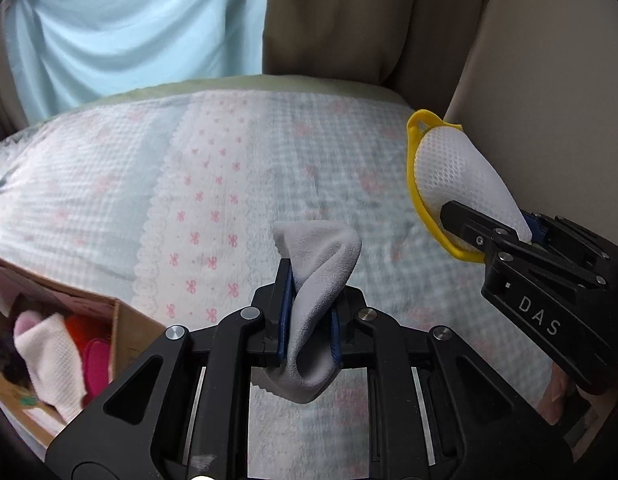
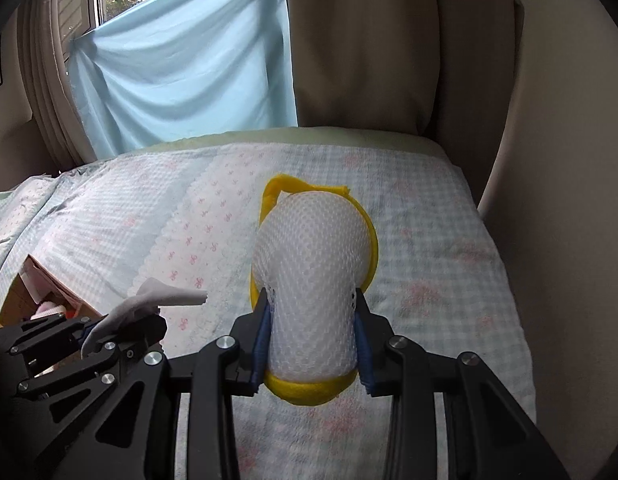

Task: Organize soft objects
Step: 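Carry the grey cloth and yellow pad over the box and open both tools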

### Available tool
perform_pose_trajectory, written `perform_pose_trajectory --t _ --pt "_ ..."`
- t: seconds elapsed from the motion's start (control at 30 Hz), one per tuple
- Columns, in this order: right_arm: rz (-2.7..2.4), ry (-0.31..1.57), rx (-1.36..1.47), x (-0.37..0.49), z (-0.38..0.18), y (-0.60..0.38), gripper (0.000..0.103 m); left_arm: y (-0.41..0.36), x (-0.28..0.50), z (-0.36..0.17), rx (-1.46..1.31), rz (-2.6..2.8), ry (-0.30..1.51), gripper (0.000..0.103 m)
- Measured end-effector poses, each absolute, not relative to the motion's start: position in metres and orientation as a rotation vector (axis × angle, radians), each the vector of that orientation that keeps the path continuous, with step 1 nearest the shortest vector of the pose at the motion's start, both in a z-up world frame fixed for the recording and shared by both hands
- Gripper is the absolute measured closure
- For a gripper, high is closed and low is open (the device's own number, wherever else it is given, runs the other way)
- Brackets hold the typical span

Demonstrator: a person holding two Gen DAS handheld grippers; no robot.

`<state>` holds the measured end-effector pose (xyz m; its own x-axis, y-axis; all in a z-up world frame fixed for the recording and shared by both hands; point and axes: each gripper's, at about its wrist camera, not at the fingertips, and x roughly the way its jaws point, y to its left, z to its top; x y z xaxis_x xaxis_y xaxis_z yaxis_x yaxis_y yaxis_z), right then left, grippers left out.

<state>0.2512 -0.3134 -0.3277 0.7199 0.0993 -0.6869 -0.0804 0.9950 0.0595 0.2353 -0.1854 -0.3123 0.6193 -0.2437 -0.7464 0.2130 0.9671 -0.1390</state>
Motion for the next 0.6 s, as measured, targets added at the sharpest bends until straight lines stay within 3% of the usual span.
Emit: perform_pose_trajectory --t 0.33,0.6 --pt "0.038 0.746 0.079 0.195 -0.193 -0.271 0.070 -0.123 0.200 -0.185 -0.048 -0.301 0.800 0.090" --pt "0.064 0.756 0.076 0.153 -0.133 -0.185 0.070 -0.034 0.183 -0.135 -0.020 -0.288 0.788 0.090"
